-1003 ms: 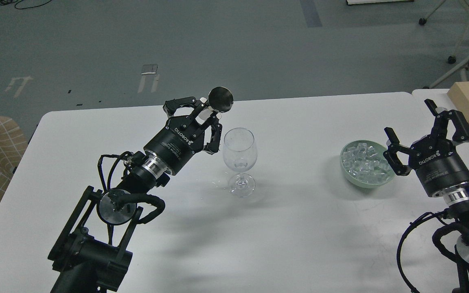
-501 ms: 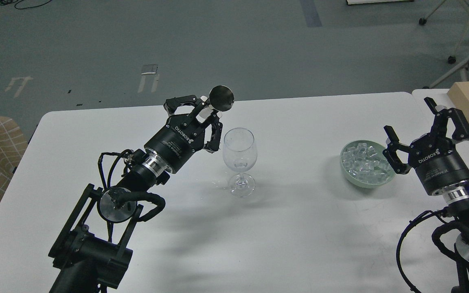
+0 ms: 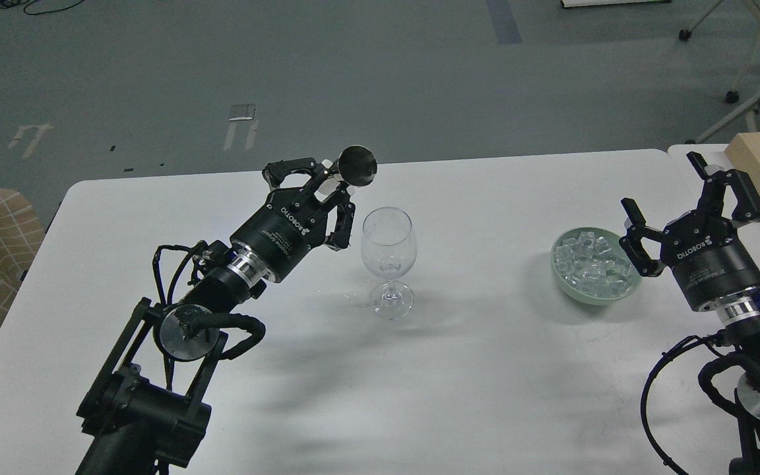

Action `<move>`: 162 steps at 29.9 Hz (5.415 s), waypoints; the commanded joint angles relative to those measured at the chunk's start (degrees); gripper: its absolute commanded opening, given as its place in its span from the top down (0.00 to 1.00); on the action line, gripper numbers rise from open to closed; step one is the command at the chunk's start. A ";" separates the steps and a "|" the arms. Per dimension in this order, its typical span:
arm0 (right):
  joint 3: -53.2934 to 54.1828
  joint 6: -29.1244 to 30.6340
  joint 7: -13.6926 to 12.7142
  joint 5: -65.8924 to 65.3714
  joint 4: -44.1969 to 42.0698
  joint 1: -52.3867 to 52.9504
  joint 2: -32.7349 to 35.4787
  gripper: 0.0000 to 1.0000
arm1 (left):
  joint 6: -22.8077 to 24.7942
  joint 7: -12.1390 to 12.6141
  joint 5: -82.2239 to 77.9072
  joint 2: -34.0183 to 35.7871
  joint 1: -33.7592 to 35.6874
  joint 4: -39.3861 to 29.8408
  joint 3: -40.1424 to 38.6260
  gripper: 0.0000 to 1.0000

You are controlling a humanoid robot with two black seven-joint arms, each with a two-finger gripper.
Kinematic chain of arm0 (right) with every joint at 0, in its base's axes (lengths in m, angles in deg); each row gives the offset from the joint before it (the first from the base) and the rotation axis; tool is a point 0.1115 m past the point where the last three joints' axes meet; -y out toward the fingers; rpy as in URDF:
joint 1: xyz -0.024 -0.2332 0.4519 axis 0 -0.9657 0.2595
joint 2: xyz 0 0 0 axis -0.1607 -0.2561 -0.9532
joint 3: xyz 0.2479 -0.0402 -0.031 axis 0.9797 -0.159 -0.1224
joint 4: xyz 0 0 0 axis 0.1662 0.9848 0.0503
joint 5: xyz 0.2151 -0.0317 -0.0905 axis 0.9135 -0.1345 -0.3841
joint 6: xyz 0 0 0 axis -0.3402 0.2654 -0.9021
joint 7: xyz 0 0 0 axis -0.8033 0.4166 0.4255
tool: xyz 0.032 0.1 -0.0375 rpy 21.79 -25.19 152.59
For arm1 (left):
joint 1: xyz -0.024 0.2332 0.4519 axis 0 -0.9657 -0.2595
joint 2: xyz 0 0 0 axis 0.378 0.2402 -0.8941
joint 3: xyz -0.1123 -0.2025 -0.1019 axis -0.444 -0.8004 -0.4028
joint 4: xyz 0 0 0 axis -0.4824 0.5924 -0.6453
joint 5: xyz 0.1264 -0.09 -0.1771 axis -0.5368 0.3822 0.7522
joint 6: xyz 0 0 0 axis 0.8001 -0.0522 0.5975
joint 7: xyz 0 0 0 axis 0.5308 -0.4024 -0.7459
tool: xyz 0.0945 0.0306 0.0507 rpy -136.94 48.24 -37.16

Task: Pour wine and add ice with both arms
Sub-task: 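Tilt the bottle over the wine glass with the left gripper, then rotate the left gripper further to pour the bottle into the glass, then turn the bottle upright and lift it away from the glass, left gripper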

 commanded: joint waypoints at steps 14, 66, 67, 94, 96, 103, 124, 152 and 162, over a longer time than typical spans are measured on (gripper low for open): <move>0.09 0.00 0.00 0.00 0.18 0.06 0.00 0.00 | 0.11 -0.40 -4.78 -0.39 0.95 -0.70 0.06 0.89; 0.09 0.00 0.00 0.00 0.71 1.20 0.00 0.00 | 3.54 -4.88 -16.47 0.40 0.51 -0.09 0.24 0.88; 0.09 0.00 0.00 0.00 0.71 1.20 0.00 0.00 | 3.54 -5.14 -16.82 0.40 0.51 -0.09 0.24 0.88; 0.09 0.00 0.00 0.00 0.71 1.20 0.00 0.00 | 6.44 -8.04 -22.45 0.57 0.59 -0.18 0.24 0.88; 0.09 0.00 0.00 0.00 0.71 1.20 0.00 0.00 | 6.53 -8.13 -23.15 0.57 0.59 -0.18 0.24 0.88; 0.09 0.00 0.00 0.09 0.71 1.20 0.00 0.00 | 6.53 -8.84 -25.08 0.66 0.59 -0.18 0.24 0.88; 0.18 0.00 0.00 0.09 0.62 1.20 0.00 0.00 | 6.53 -13.41 -32.47 1.98 1.65 1.67 0.24 0.88; 0.18 0.00 0.00 0.09 0.53 1.73 0.00 0.00 | 6.88 -15.78 -35.36 4.27 2.00 -0.44 2.43 0.88; 0.18 0.00 0.00 0.09 0.36 1.82 0.00 0.00 | 6.88 -19.02 -40.90 4.26 2.26 -1.06 3.74 0.88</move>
